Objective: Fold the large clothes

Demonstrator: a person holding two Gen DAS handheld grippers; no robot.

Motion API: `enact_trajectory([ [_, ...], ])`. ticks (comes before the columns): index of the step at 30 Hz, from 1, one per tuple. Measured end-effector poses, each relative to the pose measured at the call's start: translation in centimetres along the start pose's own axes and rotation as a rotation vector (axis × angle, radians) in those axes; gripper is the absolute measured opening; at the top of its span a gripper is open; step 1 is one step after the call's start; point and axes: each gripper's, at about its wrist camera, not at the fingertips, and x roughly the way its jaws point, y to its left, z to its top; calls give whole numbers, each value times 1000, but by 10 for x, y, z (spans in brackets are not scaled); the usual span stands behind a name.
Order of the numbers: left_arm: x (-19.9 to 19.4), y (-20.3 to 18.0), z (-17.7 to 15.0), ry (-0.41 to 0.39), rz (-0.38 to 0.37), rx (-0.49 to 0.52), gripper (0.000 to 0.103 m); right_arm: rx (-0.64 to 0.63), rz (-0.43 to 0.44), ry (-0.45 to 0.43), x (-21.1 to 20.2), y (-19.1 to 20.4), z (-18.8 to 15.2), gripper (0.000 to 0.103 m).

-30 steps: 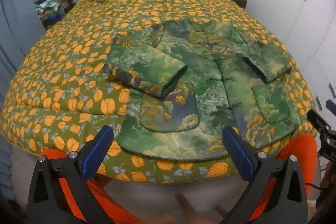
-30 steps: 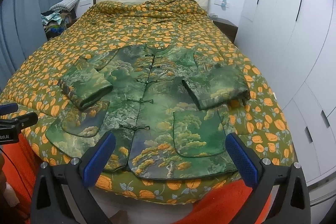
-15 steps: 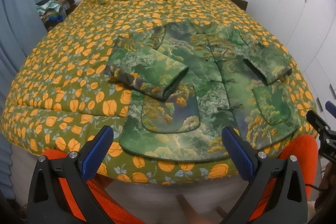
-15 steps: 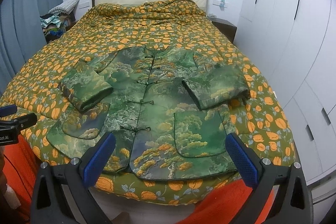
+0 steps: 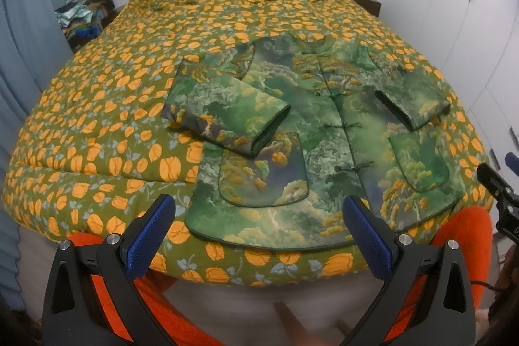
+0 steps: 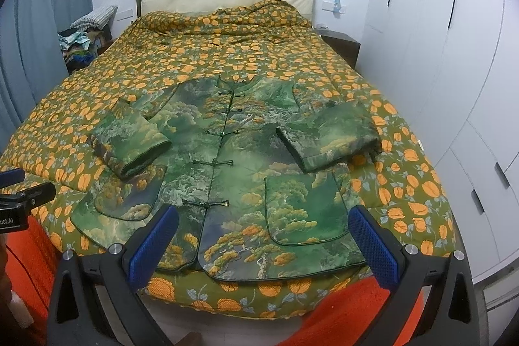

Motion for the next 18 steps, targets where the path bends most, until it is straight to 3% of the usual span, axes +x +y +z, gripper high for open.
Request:
enact_trajectory([
  [18,1,1,-2,8,18,8,103,8,-7,9,2,-5,-1,103],
])
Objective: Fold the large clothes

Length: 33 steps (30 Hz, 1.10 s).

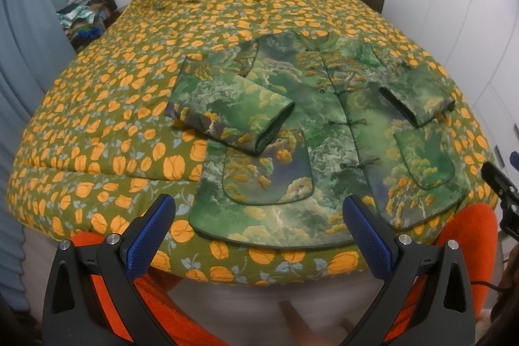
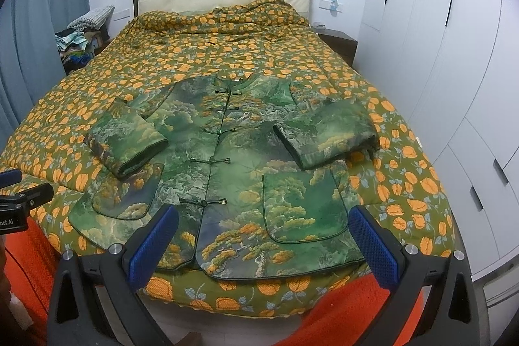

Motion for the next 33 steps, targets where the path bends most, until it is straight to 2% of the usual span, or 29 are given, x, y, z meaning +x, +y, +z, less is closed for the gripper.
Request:
enact_trajectory([
  [33,1,1,-2,0,6,7,103,-1,4,15,3,4,-3,103],
])
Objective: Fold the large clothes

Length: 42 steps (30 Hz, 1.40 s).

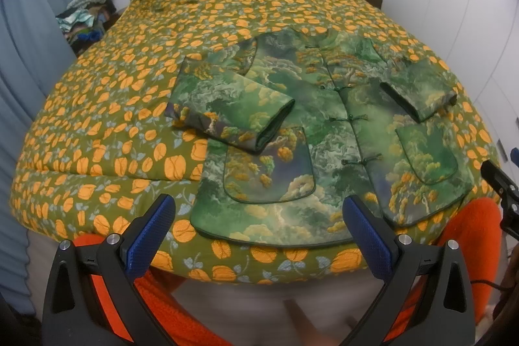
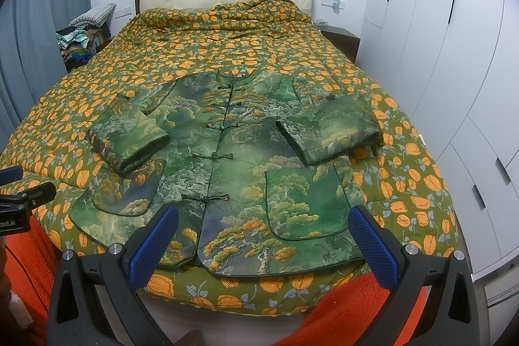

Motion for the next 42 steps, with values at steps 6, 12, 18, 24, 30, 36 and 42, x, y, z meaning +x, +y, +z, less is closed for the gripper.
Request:
enact_trajectory([
  [6,0,2,-1,-3,1,4,103,2,-1,-5,0,1,0,103],
  [12,0,-1,-1,-3,3,6,103,2,-1,-6,0,0,0,103],
  [18,0,-1,-1,-3,4,6,103,2,0,-5,0,-1,0,103],
  [24,0,-2,-1,-3,6,7,103,2,1,-5,0,0,0,103],
  [30,0,-3,-1,-4,6,7,103,1,3,-6,0,0,0,103],
  [36,0,-3,-1,-2,7,9,103,0,4,-7,0,0,0,103],
  [42,0,-4,-1,-2,8,9,103,-1,4,-6,0,1,0,103],
])
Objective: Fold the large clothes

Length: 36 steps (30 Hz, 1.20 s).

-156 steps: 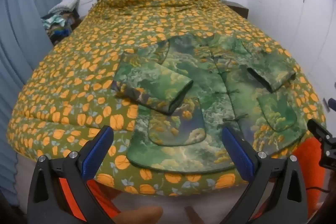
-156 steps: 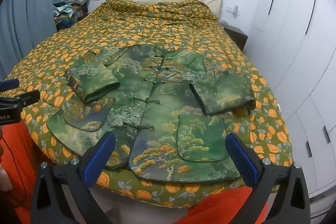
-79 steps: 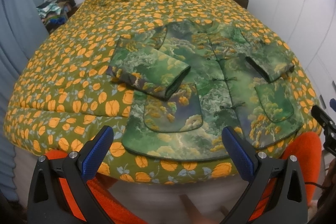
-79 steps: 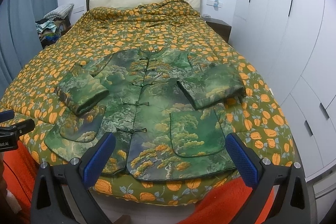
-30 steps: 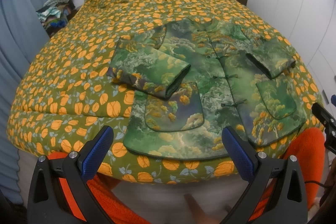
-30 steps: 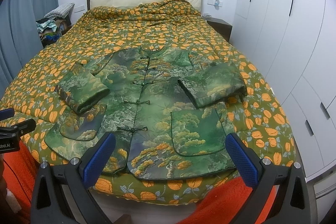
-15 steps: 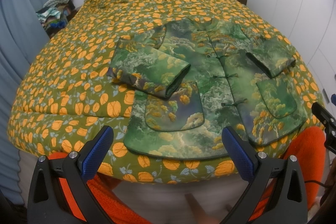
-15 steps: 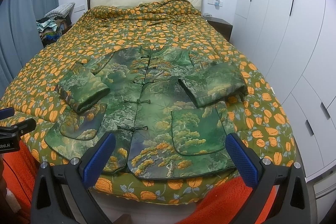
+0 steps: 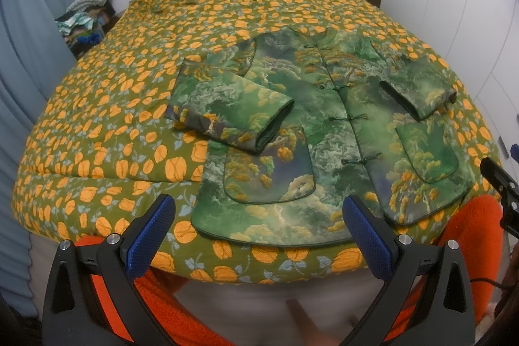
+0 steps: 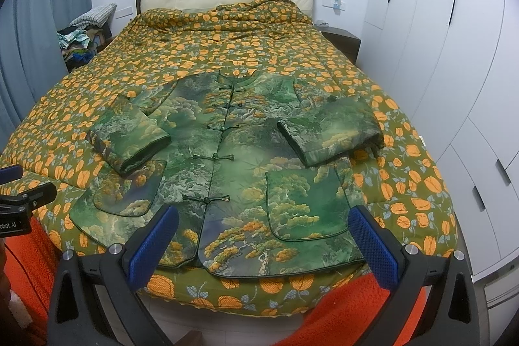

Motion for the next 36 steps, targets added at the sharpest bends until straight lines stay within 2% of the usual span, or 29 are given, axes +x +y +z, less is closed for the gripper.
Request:
enact_trajectory([
  [9,6,1,0,15,2,15,103,-5,2,1,1,2,1,103],
  [11,12,5,6,6,0,52,103,-10,5,1,2,4,1,103],
  [13,28,12,21,-12,-55,128,103,-15,7,-1,2,4,1,103],
  [15,60,25,39,2,-161,200,103,-13,5,1,3,5,2,103],
  [17,107,31,58,67,-220,289,103,-5,3,5,4,4,1,103],
  [21,185,18,77,114,-176,414,103,1,1,8,8,0,-1,103],
  [24,233,6,76,168,-120,448,102,2,-8,18,10,-2,-5,103],
  [26,253,5,74,189,-72,446,84,-2,-17,24,10,-4,-6,103],
  [27,257,10,74,193,-76,422,62,-4,-24,25,9,-5,-7,103],
  [28,252,19,76,189,-111,377,33,-6,-34,23,9,-7,-8,103],
  [29,245,28,79,189,-151,338,19,-6,-41,20,9,-8,-8,103],
  [30,234,40,85,173,-173,297,14,-5,-46,18,9,-9,-9,103],
  [32,206,66,101,94,-163,235,13,3,-51,24,12,-13,-10,103],
  [36,142,178,132,-35,-120,-10,13,8,-36,38,19,-12,-9,103],
])
